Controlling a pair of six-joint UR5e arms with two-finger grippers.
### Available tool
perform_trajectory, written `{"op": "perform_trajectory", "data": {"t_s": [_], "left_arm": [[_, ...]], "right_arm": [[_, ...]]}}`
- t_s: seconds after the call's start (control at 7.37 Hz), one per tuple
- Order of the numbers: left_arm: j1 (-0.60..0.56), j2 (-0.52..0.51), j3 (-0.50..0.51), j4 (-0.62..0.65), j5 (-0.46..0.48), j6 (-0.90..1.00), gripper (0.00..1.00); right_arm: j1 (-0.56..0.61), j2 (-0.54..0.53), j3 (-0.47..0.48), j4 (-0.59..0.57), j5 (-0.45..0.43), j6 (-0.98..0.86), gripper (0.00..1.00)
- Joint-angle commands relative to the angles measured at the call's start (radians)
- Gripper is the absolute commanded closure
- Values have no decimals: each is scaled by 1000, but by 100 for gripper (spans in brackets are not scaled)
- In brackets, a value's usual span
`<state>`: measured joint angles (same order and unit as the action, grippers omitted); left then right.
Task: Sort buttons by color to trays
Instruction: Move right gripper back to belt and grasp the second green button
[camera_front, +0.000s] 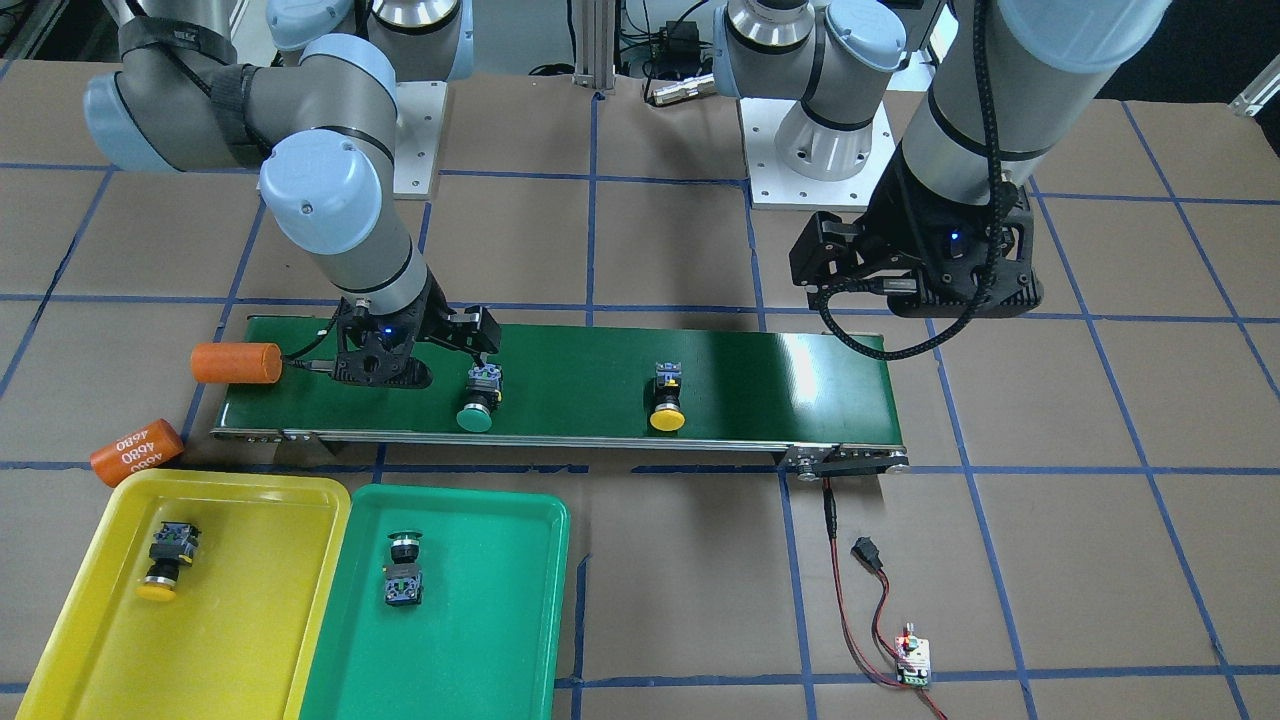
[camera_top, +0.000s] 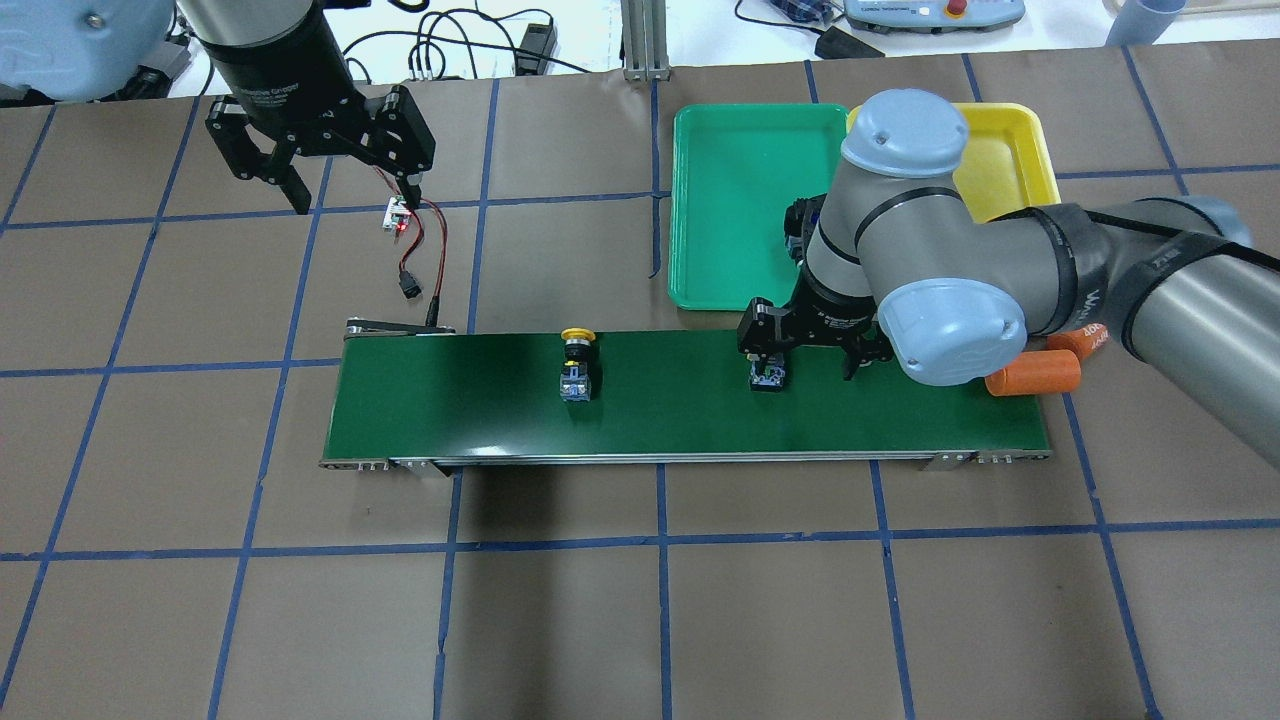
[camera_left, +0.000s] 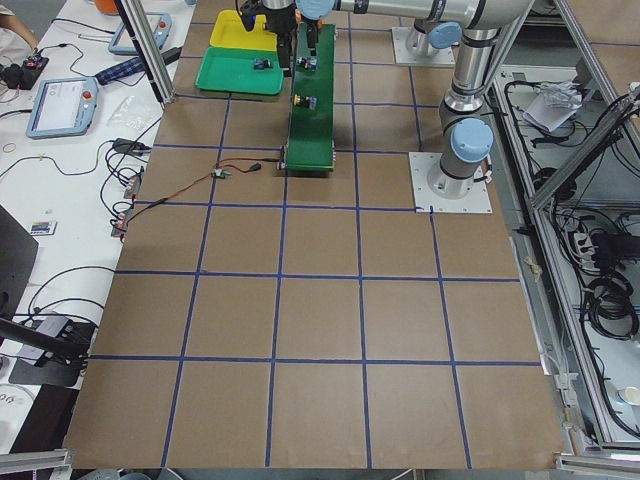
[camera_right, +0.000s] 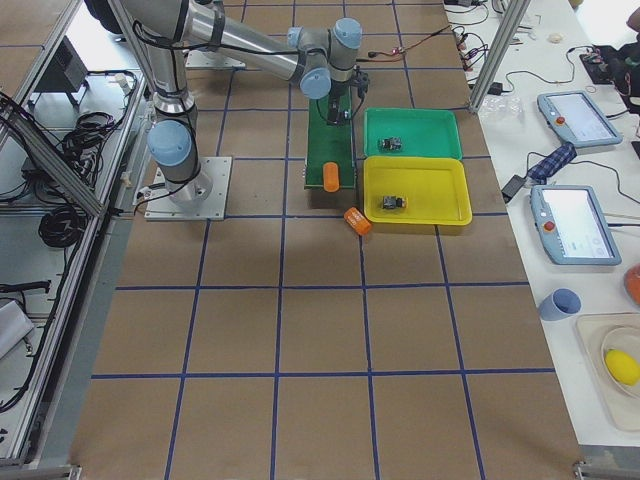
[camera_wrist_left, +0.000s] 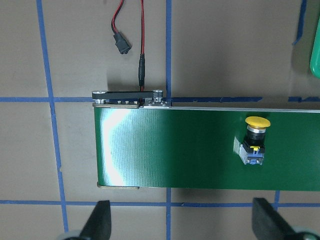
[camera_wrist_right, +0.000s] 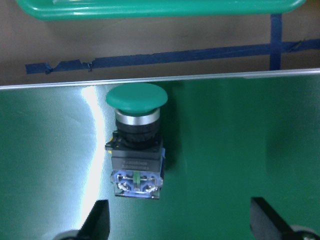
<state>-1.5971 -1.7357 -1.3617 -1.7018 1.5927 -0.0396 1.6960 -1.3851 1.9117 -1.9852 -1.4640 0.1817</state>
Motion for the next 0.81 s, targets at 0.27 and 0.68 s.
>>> {"op": "perform_trajectory", "data": {"t_s": [0.27,0.68], "left_arm": [[-3,2,-4,2,0,0,0],[-3,2,-4,2,0,0,0]], "right_arm": [[10,67,3,-21,-13,-5,0],[-6,71,-5,-7,-24,2,100]]}}
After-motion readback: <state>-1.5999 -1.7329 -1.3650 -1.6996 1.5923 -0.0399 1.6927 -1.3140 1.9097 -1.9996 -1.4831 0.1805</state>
